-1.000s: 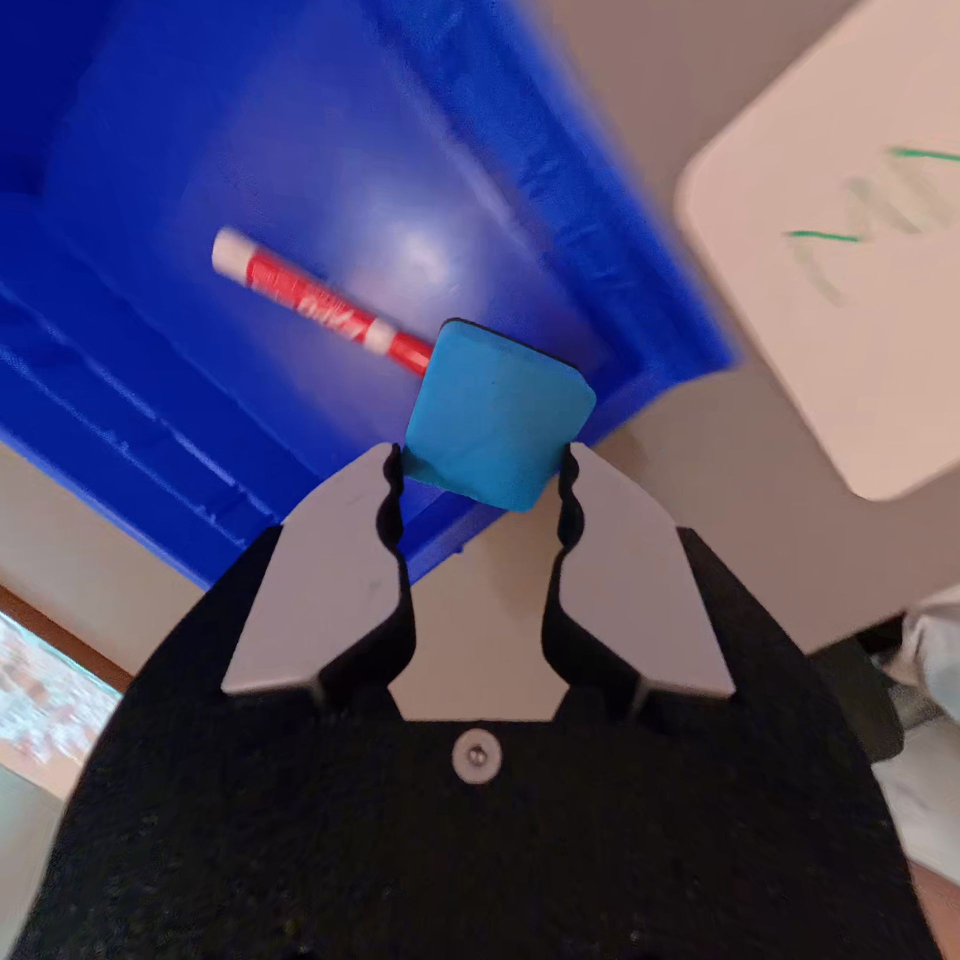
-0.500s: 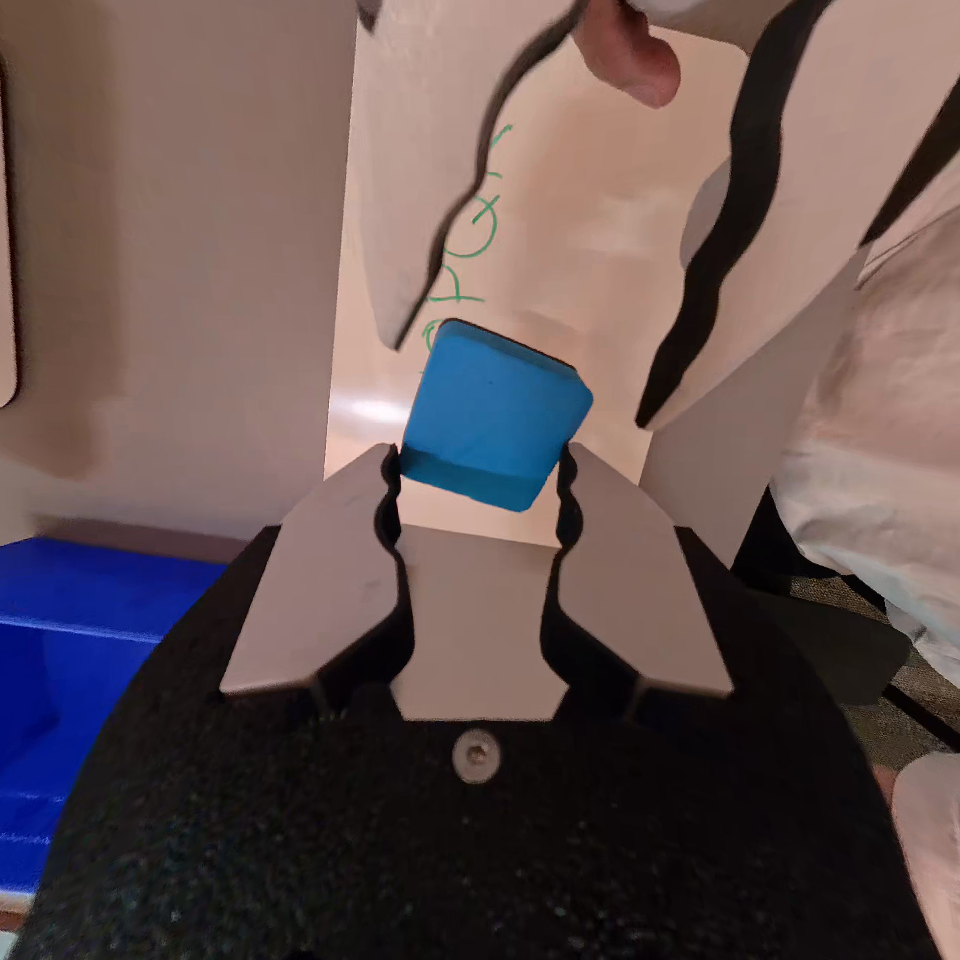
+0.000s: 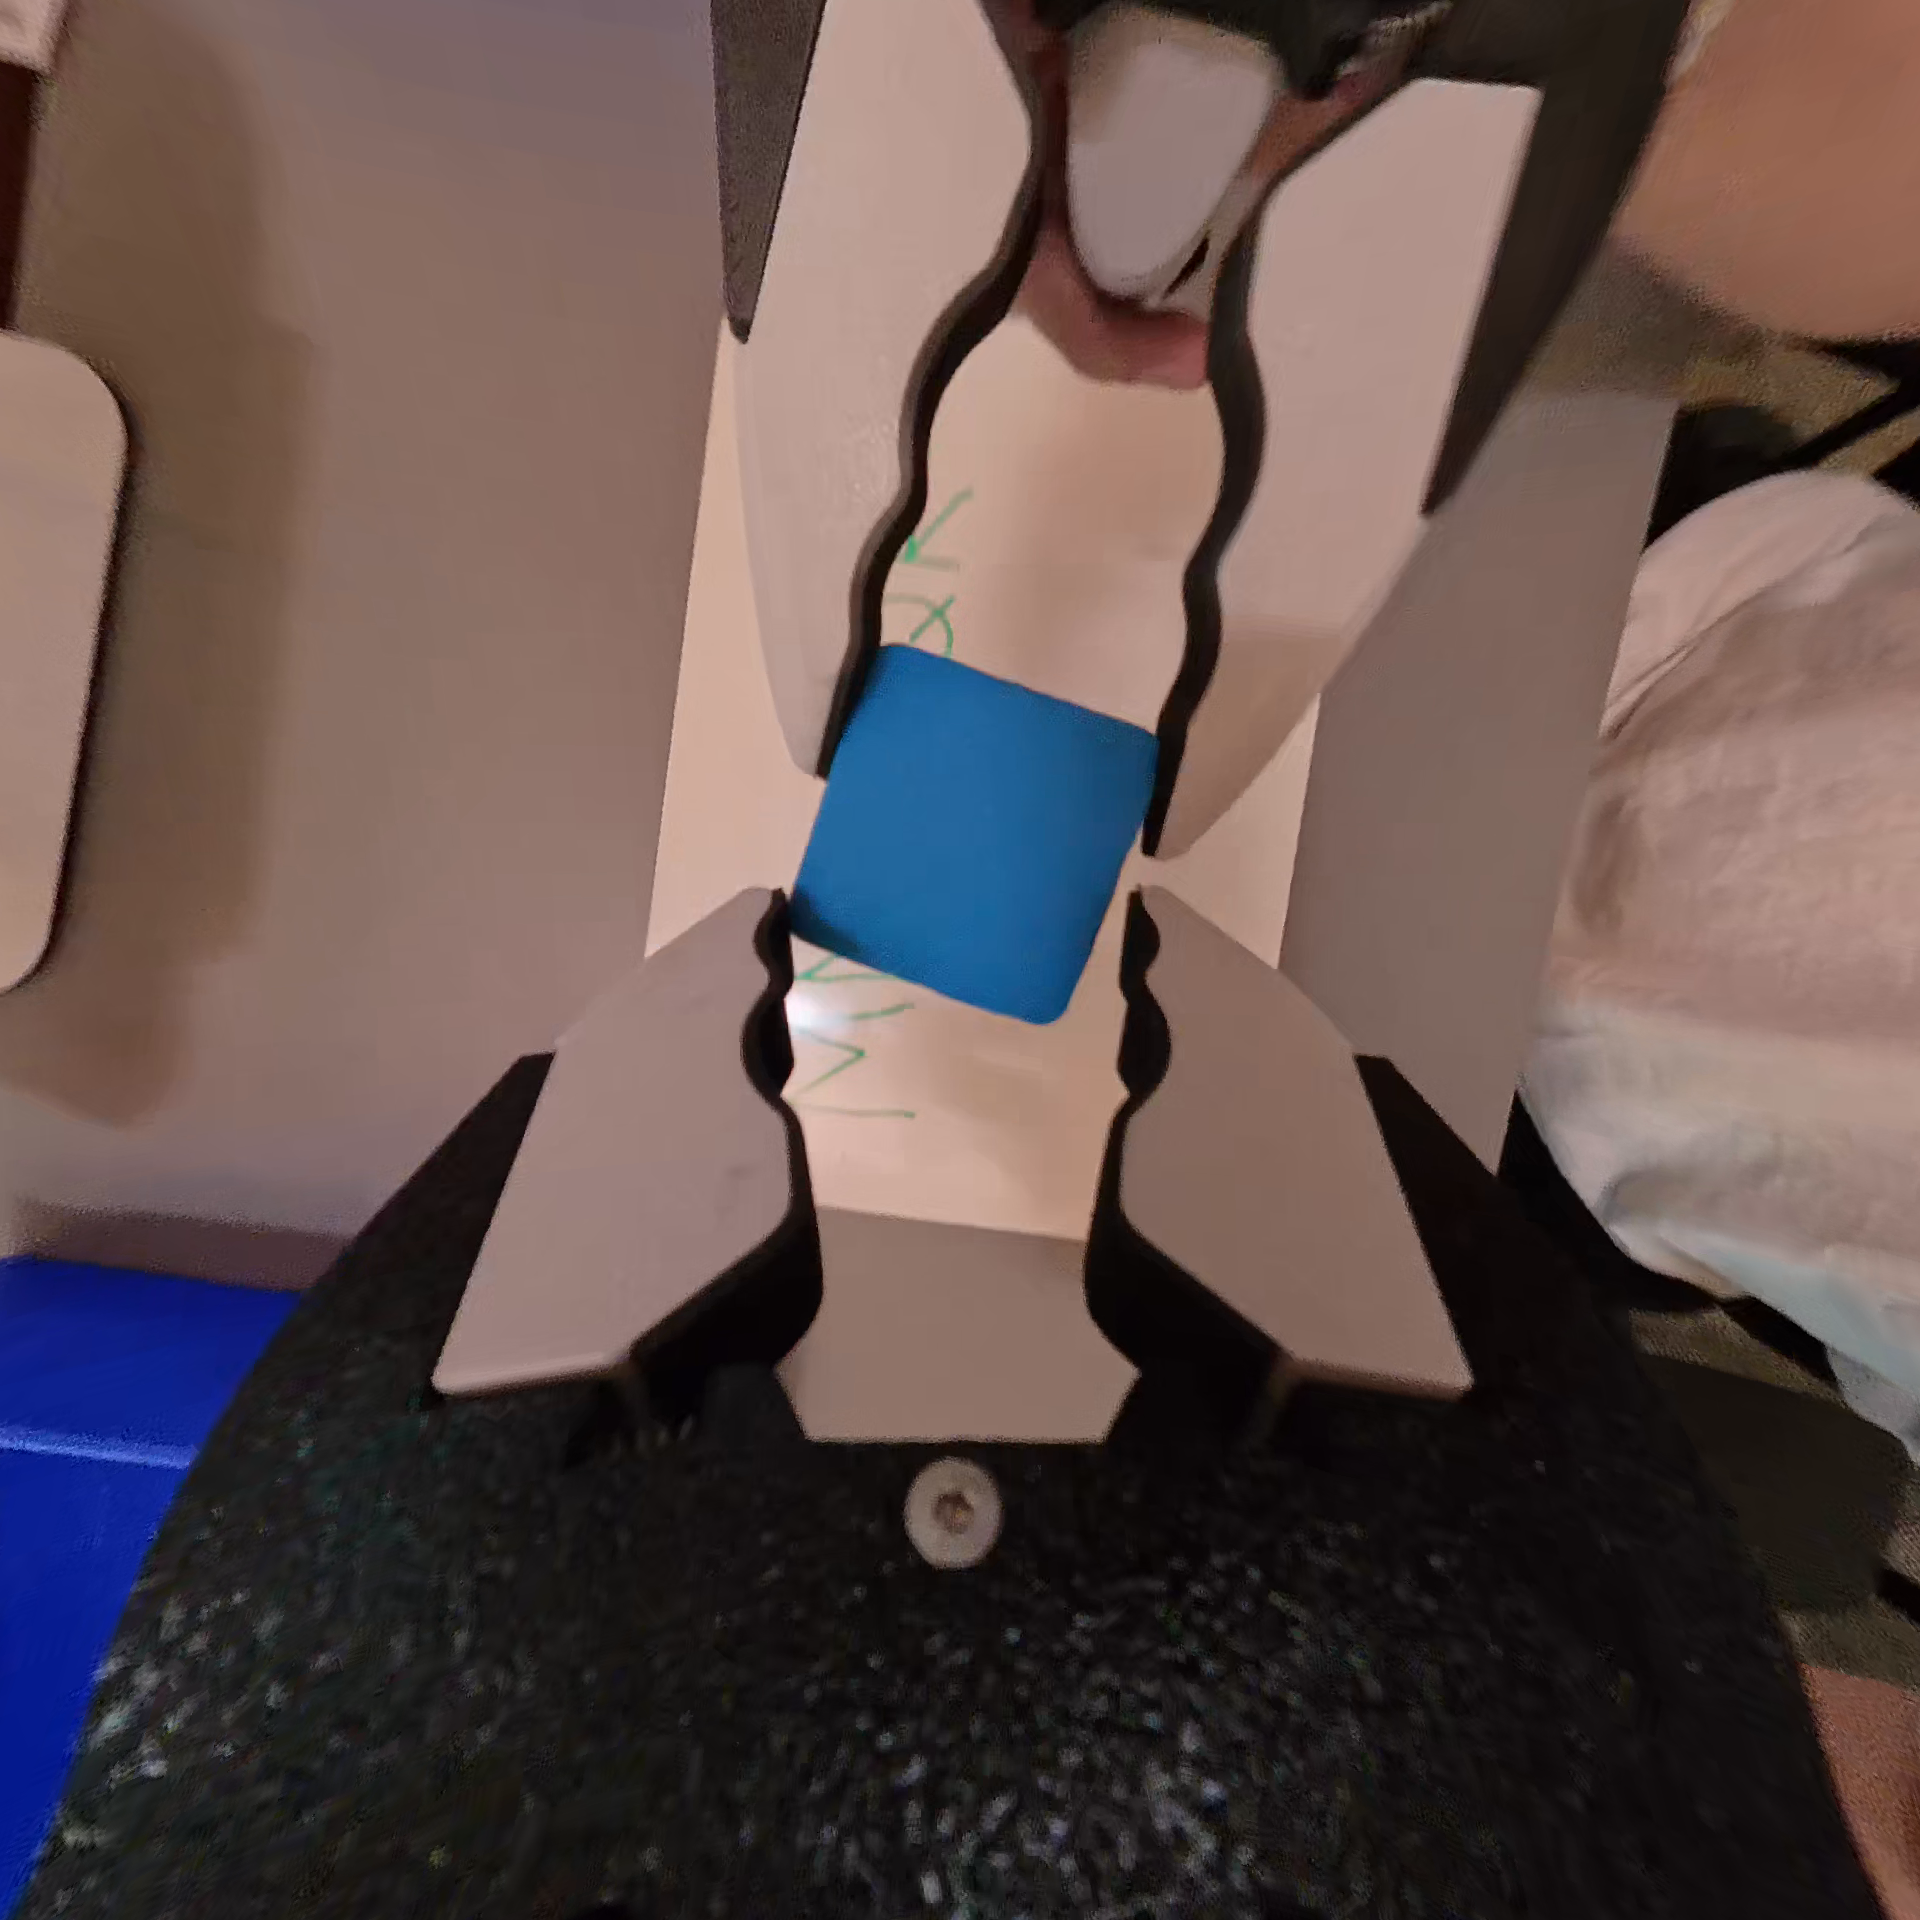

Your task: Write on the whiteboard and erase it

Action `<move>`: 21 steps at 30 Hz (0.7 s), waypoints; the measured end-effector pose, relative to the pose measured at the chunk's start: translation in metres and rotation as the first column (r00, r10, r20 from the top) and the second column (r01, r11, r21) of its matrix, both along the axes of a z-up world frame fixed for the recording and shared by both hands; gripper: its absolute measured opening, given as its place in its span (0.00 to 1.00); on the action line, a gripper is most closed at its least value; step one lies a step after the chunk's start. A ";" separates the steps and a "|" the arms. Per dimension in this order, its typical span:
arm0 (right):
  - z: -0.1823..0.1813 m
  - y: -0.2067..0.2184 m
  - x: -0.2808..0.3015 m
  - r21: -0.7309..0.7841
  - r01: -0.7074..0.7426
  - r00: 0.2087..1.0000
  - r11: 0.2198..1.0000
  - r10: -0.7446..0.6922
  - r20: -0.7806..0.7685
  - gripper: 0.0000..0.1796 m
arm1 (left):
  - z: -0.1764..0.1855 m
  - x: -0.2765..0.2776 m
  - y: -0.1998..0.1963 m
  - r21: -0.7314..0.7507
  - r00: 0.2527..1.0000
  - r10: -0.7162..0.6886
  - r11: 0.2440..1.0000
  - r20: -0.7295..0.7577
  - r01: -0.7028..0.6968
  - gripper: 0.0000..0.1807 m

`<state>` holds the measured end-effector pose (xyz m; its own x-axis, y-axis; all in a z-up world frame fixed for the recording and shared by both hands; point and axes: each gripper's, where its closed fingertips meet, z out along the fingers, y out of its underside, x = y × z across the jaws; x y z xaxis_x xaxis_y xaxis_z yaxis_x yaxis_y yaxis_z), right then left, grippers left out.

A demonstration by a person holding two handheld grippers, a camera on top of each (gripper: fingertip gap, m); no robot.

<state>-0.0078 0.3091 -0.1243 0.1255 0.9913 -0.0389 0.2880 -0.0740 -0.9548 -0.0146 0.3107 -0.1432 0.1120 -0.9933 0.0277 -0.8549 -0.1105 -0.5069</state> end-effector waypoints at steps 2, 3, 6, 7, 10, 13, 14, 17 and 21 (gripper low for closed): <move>0.015 0.001 0.006 -0.055 -0.017 0.988 0.998 0.008 -0.152 0.30 | 0.009 0.001 -0.001 0.014 0.992 -0.005 1.000 0.125 0.003 0.34; 0.024 0.001 0.010 -0.085 -0.030 0.973 0.996 0.010 -0.229 0.30 | 0.014 0.001 -0.003 0.014 0.982 -0.010 1.000 0.190 0.007 0.34; 0.041 -0.004 0.019 -0.132 -0.099 0.919 0.986 0.040 -0.392 0.29 | 0.031 0.005 -0.009 -0.004 0.916 -0.012 1.000 0.400 0.015 0.35; 0.041 -0.003 0.019 -0.134 -0.099 0.916 0.986 0.038 -0.400 0.30 | 0.037 0.007 -0.012 -0.014 0.885 -0.015 1.000 0.465 0.024 0.35; 0.041 -0.007 0.015 -0.126 -0.114 0.908 0.985 0.052 -0.417 0.30 | 0.043 0.007 -0.012 -0.037 0.833 0.014 0.999 0.553 0.008 0.32; 0.041 -0.009 0.010 -0.120 -0.121 0.907 0.985 0.061 -0.417 0.30 | 0.048 0.009 -0.015 -0.071 0.783 0.031 0.997 0.622 0.017 0.34; 0.041 -0.010 0.009 -0.114 -0.127 0.908 0.985 0.069 -0.414 0.30 | 0.048 0.009 -0.012 -0.080 0.771 0.053 0.997 0.634 -0.003 0.32; 0.039 -0.011 0.007 -0.120 -0.129 0.912 0.984 0.070 -0.404 0.30 | 0.048 0.008 -0.011 -0.065 0.756 0.053 0.998 0.653 -0.014 0.28; 0.036 -0.008 0.006 -0.127 -0.111 0.928 0.986 0.057 -0.369 0.30 | 0.047 0.007 -0.009 -0.062 0.751 0.075 0.997 0.656 -0.045 0.28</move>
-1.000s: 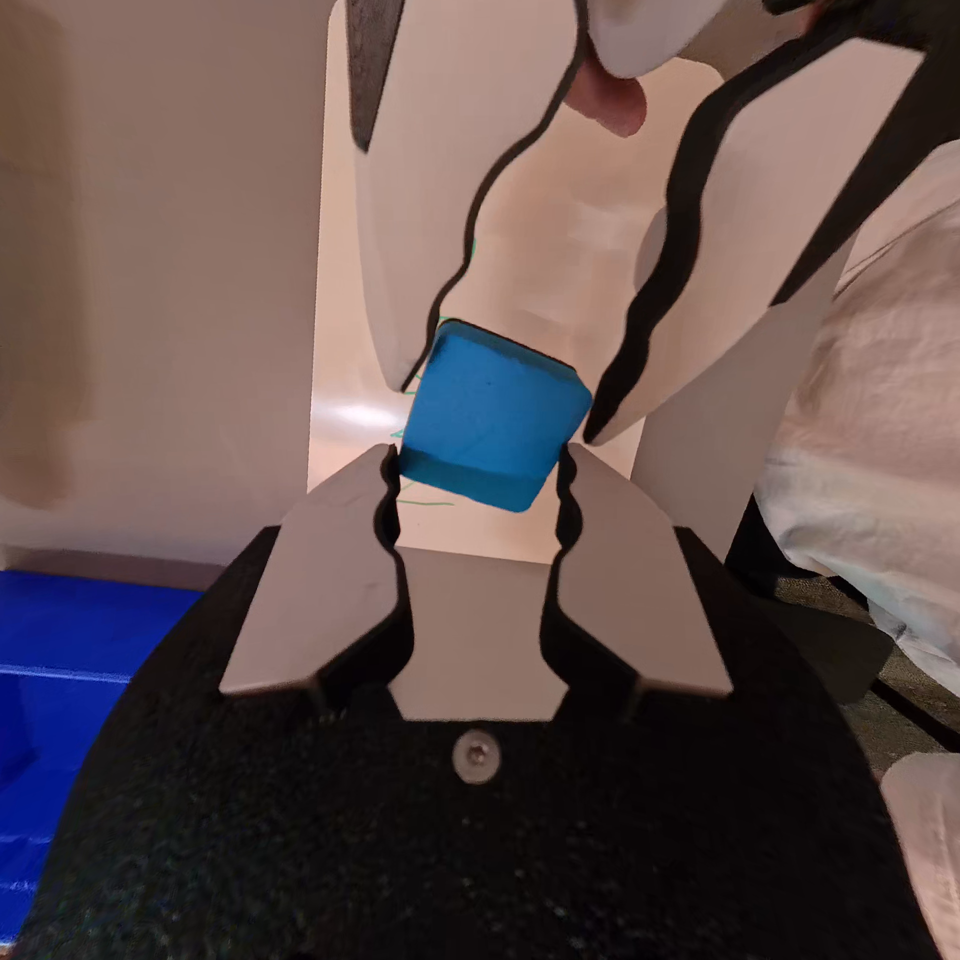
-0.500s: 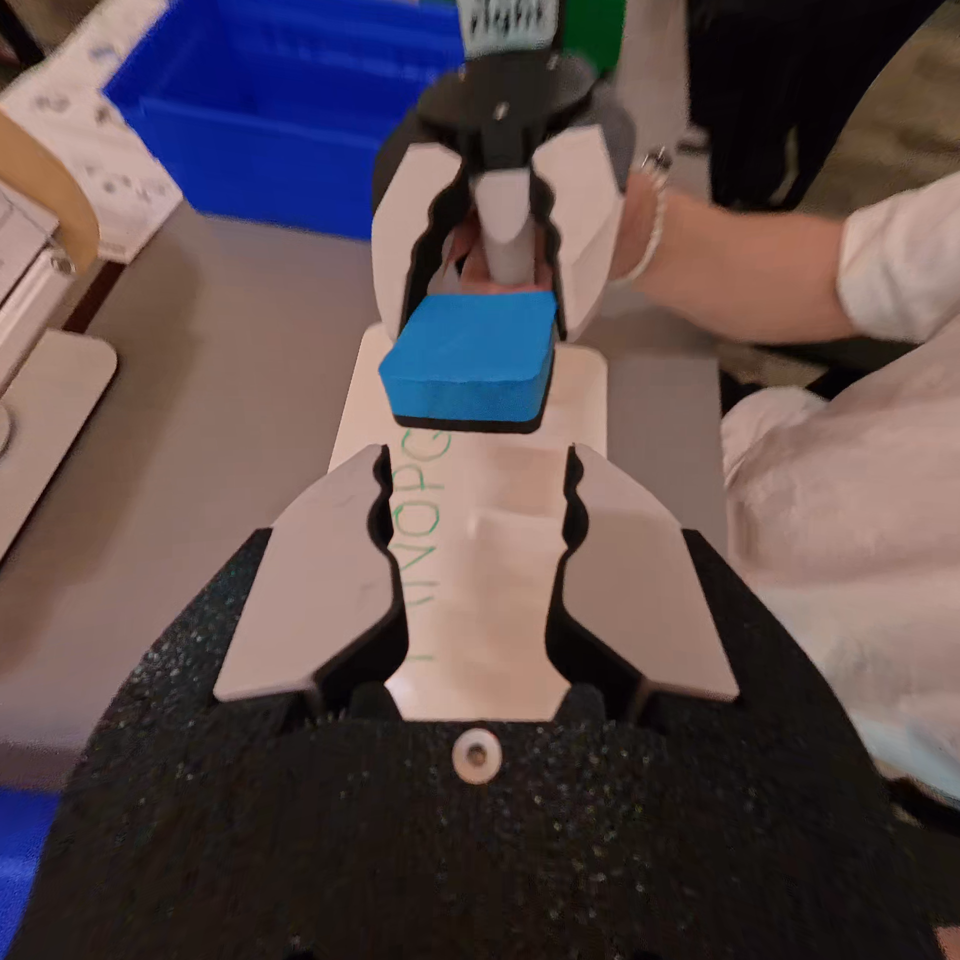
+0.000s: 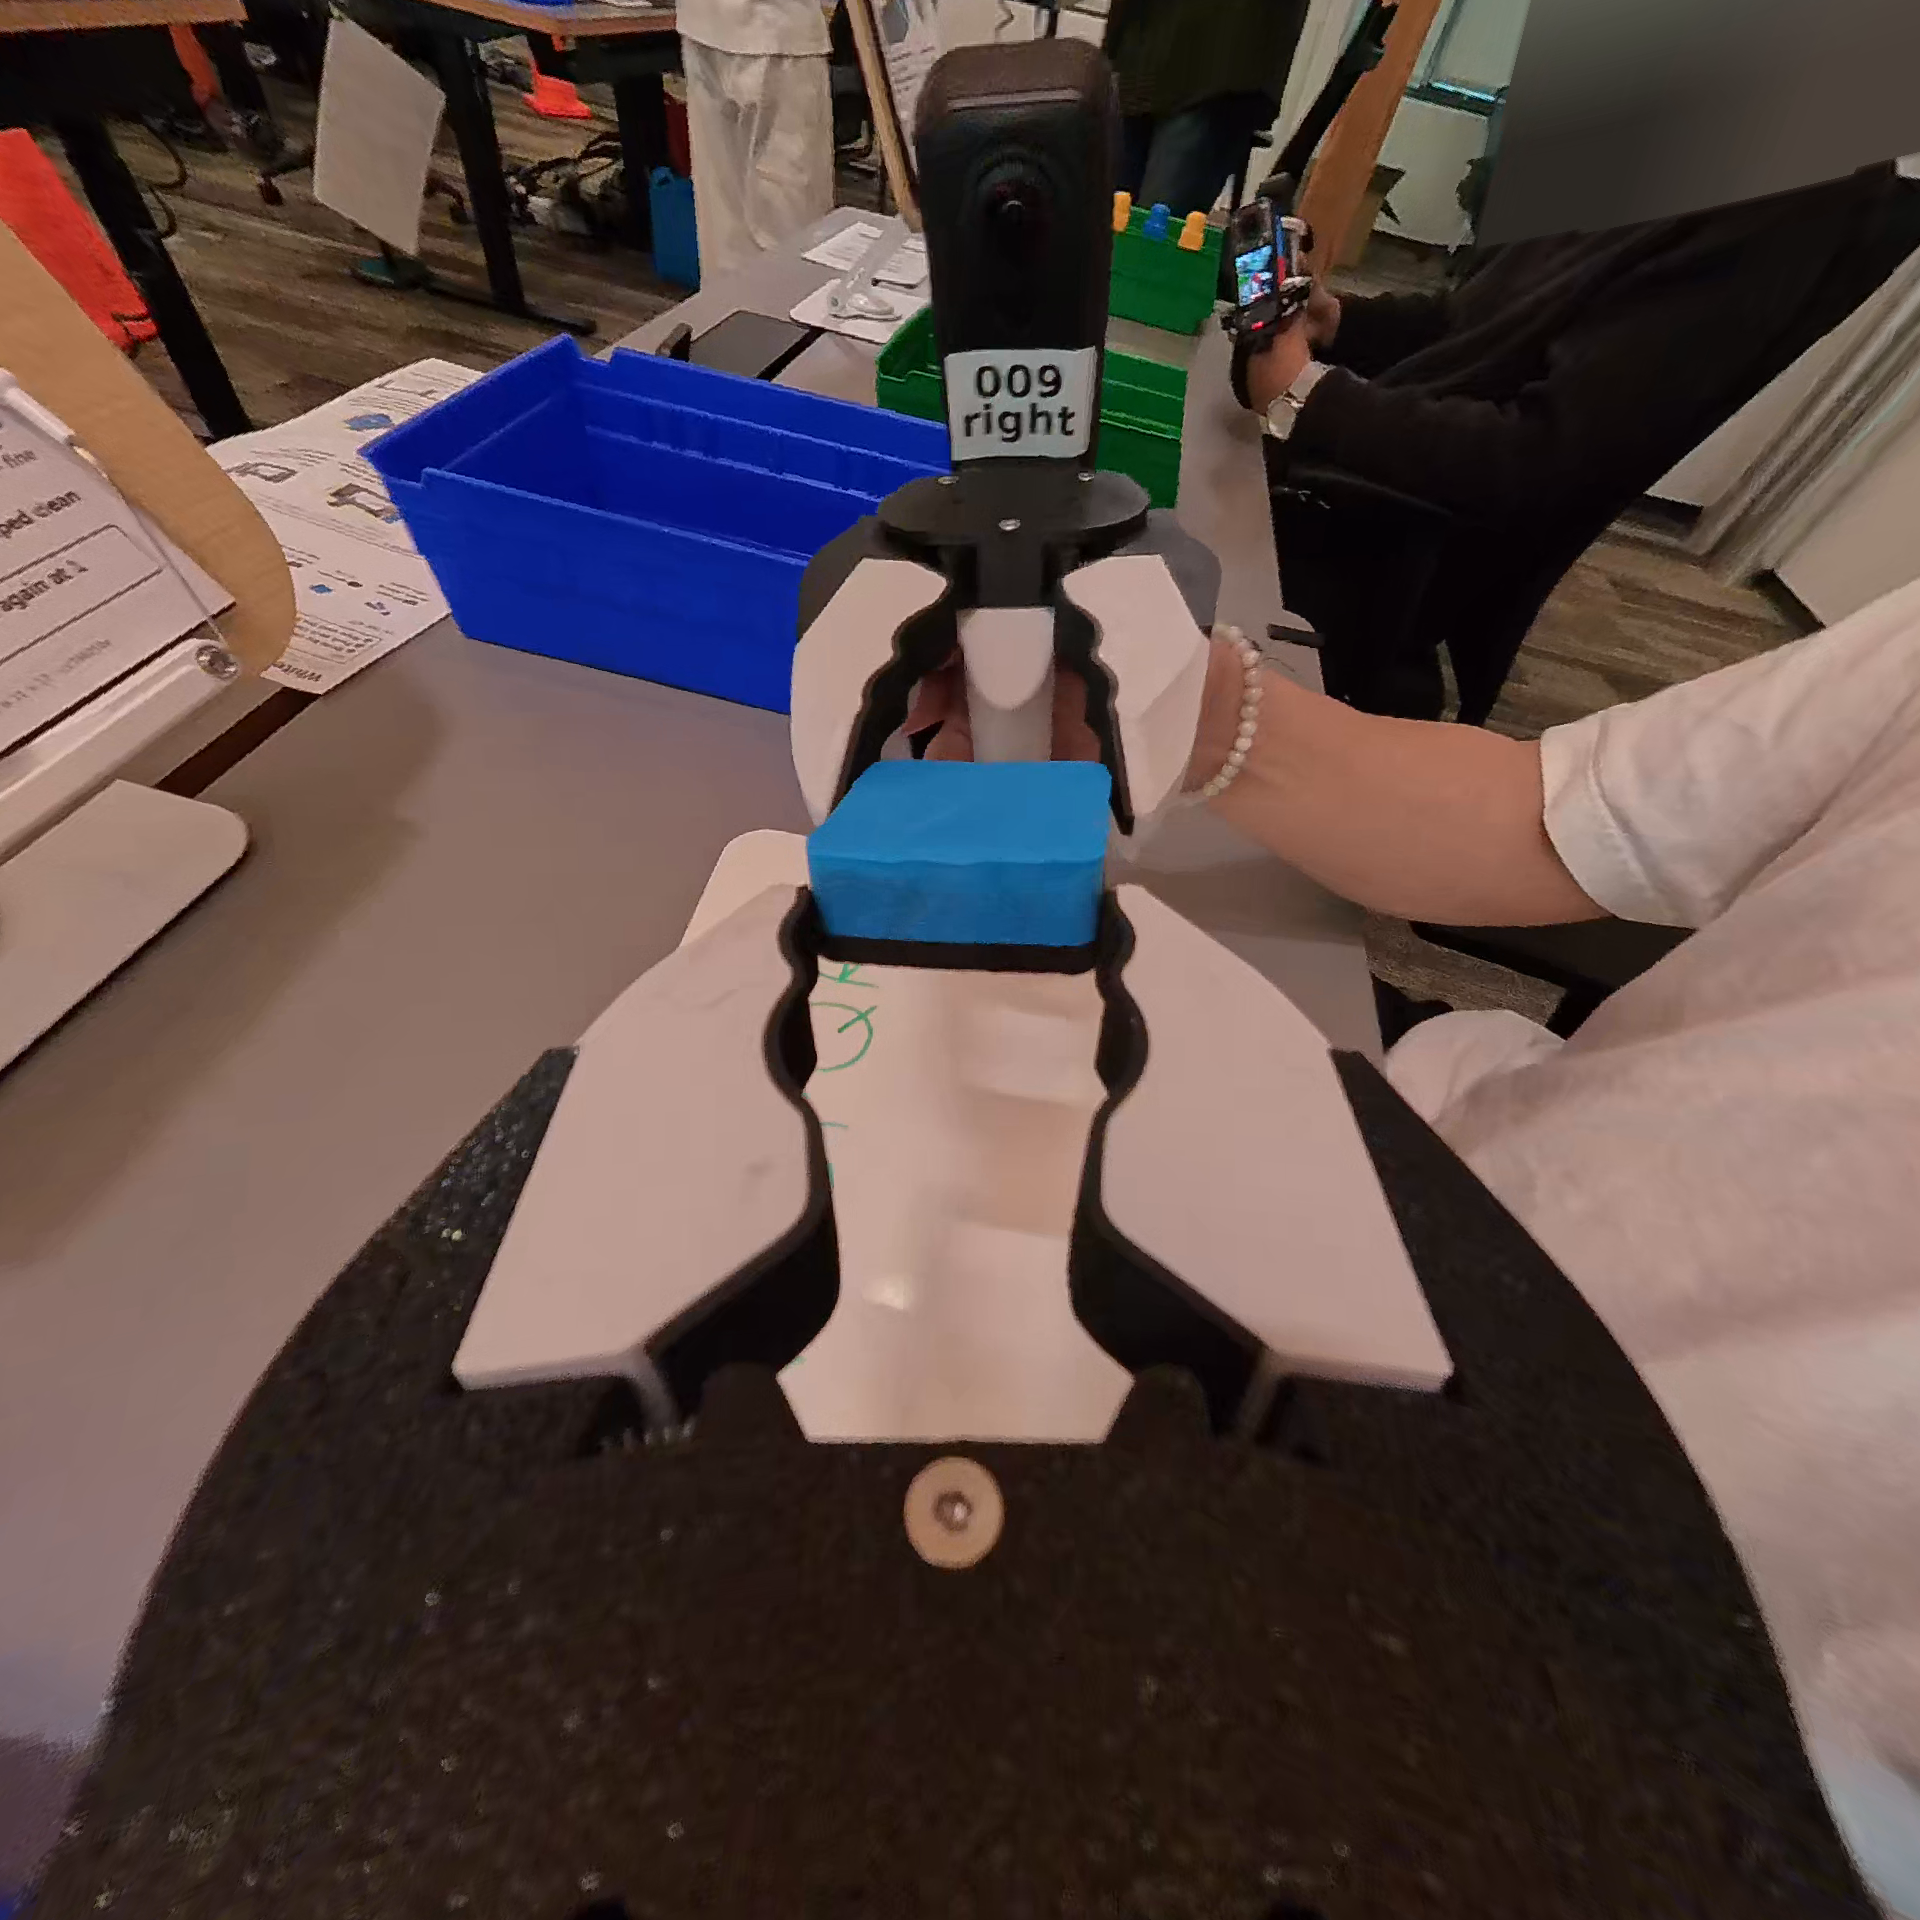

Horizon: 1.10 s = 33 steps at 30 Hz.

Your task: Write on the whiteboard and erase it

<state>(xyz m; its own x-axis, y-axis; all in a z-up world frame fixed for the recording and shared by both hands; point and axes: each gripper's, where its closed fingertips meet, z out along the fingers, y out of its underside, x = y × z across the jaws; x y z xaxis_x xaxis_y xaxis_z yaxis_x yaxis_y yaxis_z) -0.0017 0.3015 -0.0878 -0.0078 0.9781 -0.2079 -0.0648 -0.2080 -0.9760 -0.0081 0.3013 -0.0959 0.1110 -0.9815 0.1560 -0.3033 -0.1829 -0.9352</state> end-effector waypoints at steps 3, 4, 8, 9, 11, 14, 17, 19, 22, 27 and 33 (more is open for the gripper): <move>-0.006 0.006 -0.001 0.074 0.052 0.994 0.996 -0.059 0.093 0.32 | -0.003 -0.003 0.003 0.003 0.999 0.034 0.999 -0.013 -0.034 0.28; -0.008 0.006 -0.003 0.106 0.057 0.988 0.993 -0.072 0.135 0.32 | -0.004 -0.004 0.004 0.005 0.999 0.043 0.999 -0.012 -0.043 0.28; -0.019 0.004 -0.010 0.188 0.027 0.961 0.982 -0.078 0.267 0.30 | -0.012 -0.007 0.004 -0.002 0.998 0.054 0.999 -0.040 -0.054 0.28; -0.021 0.004 -0.011 0.191 0.013 0.954 0.982 -0.069 0.291 0.30 | -0.013 -0.008 0.004 0.003 0.997 0.055 0.998 -0.045 -0.055 0.28; -0.027 0.003 -0.014 0.171 -0.017 0.939 0.985 -0.043 0.343 0.29 | -0.017 -0.011 0.004 0.006 0.997 0.062 0.998 -0.056 -0.061 0.28; -0.039 0.004 -0.017 0.185 -0.048 0.902 0.982 -0.037 0.430 0.28 | -0.029 -0.015 0.005 -0.003 0.993 0.078 0.997 -0.088 -0.078 0.28; -0.058 0.022 -0.022 0.222 0.016 0.861 0.975 -0.126 0.492 0.28 | -0.048 -0.032 0.012 -0.013 0.972 0.191 0.981 -0.137 -0.194 0.29; -0.081 0.037 -0.021 0.230 0.060 0.815 0.971 -0.181 0.550 0.29 | -0.071 -0.050 0.002 -0.027 0.955 0.216 0.974 -0.202 -0.225 0.10; -0.119 0.043 -0.032 0.170 0.053 0.776 0.984 -0.147 0.613 0.28 | -0.114 -0.061 -0.030 -0.166 0.951 0.174 0.961 -0.256 -0.221 0.00; -0.168 0.046 -0.057 0.124 -0.003 0.690 0.992 -0.088 0.718 0.29 | -0.179 -0.065 -0.063 -0.407 0.924 0.120 0.871 -0.364 -0.273 0.00; -0.190 0.040 -0.070 0.119 -0.081 0.617 0.990 -0.044 0.786 0.29 | -0.191 -0.076 -0.059 -0.446 0.901 0.173 0.822 -0.398 -0.355 0.00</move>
